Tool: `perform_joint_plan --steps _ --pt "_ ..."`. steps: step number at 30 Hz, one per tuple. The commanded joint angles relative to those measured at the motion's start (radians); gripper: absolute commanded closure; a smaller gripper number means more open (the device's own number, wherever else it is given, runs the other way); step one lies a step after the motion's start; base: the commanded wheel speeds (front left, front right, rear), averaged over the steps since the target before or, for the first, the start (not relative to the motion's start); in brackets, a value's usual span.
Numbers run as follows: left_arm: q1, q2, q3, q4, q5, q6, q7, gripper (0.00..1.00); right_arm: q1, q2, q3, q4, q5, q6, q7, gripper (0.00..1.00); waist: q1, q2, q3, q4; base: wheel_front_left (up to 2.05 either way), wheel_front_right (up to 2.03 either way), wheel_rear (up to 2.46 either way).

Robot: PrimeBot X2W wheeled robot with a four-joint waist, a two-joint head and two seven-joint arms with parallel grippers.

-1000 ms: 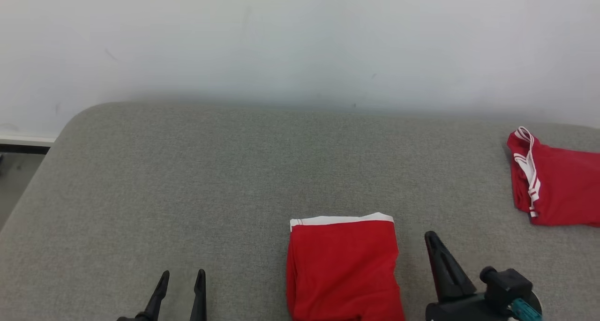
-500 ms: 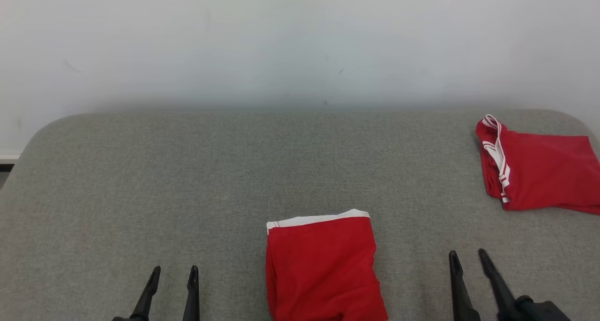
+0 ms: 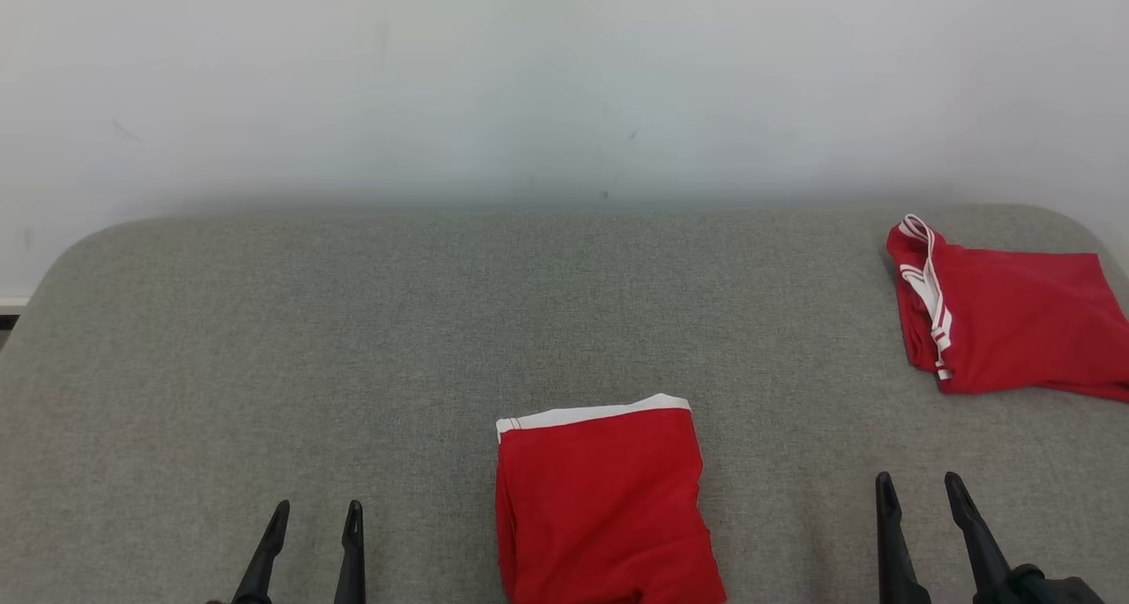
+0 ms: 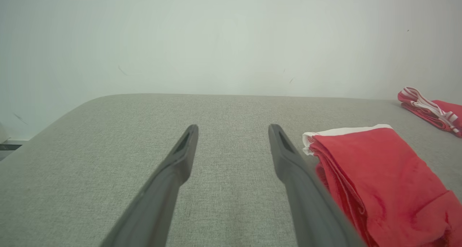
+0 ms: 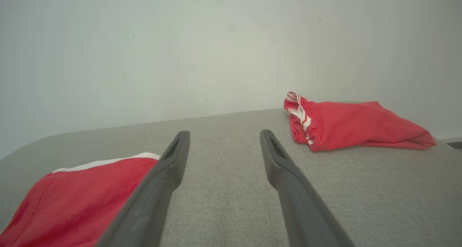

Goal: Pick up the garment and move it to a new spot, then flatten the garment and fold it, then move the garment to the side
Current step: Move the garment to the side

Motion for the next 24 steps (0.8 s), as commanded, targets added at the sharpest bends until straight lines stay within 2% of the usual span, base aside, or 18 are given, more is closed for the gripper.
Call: perform_joint_plan --steps 1,24 --pt "0.013 -0.002 0.002 -0.005 0.006 0.001 -0.003 0.0 0.005 0.002 -0.007 -0.002 -0.003 -0.003 -0.004 0.0 0.0 0.0 0.0 0.001 0.0 0.0 0.0" --pt "0.005 -0.002 0.03 0.014 0.007 0.005 -0.003 0.0 0.001 0.002 0.012 0.013 -0.012 -0.003 -0.004 0.0 0.0 0.0 0.005 0.012 0.0 0.0 0.0"
